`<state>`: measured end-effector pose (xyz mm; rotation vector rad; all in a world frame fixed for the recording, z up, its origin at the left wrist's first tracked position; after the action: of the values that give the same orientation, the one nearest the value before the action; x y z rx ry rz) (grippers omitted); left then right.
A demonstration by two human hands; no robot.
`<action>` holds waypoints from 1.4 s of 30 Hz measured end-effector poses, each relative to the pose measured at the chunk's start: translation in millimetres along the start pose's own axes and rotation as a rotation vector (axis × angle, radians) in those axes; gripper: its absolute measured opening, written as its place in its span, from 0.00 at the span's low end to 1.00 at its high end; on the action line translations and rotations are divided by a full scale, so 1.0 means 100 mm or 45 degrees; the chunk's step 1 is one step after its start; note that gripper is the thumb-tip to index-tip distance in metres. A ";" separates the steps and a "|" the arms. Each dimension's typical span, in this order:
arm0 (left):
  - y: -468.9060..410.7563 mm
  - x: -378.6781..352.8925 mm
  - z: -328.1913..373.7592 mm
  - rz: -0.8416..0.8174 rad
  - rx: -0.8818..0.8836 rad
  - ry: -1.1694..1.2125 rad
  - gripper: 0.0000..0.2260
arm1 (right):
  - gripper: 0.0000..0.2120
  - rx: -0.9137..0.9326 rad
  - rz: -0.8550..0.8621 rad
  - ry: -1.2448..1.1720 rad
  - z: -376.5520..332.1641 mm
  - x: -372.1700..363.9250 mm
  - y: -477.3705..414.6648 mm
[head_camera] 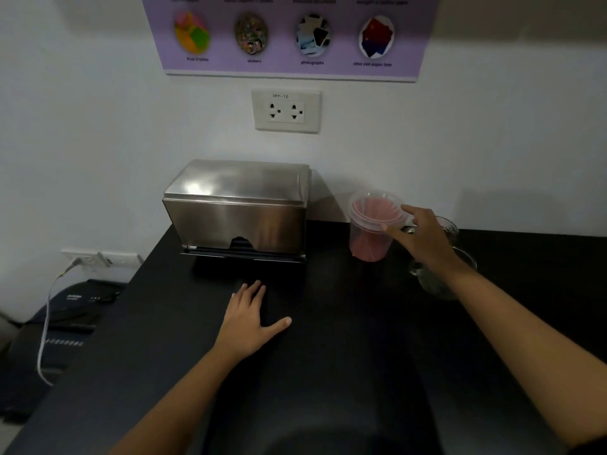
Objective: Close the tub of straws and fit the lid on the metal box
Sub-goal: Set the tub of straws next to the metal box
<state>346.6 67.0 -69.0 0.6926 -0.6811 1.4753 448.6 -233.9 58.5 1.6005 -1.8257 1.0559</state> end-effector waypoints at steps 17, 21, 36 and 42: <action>0.04 0.00 0.01 0.068 -0.060 -0.181 0.48 | 0.37 0.044 -0.077 0.213 0.06 -0.22 -0.18; 0.04 0.00 0.01 0.076 -0.070 -0.214 0.48 | 0.32 0.107 -0.039 0.229 0.01 -0.19 -0.12; 0.04 -0.01 0.01 0.044 -0.043 -0.214 0.52 | 0.24 0.164 0.007 0.167 -0.19 -0.22 0.02; 0.04 0.00 0.01 0.049 -0.043 -0.225 0.56 | 0.23 0.149 0.008 0.160 -0.24 -0.25 0.05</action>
<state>342.4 65.9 -68.4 0.7937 -0.8571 1.4453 445.8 -199.2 52.0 1.5569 -1.7149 1.2575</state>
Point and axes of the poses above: each hand's wrist, its own y-axis away from the middle knuckle, its own x-axis out of the back of the hand, z = x × y, the point moved 7 cm from there along -y, towards the middle knuckle, and after that the axes turned 14 degrees about y, right-handed, at the moved point
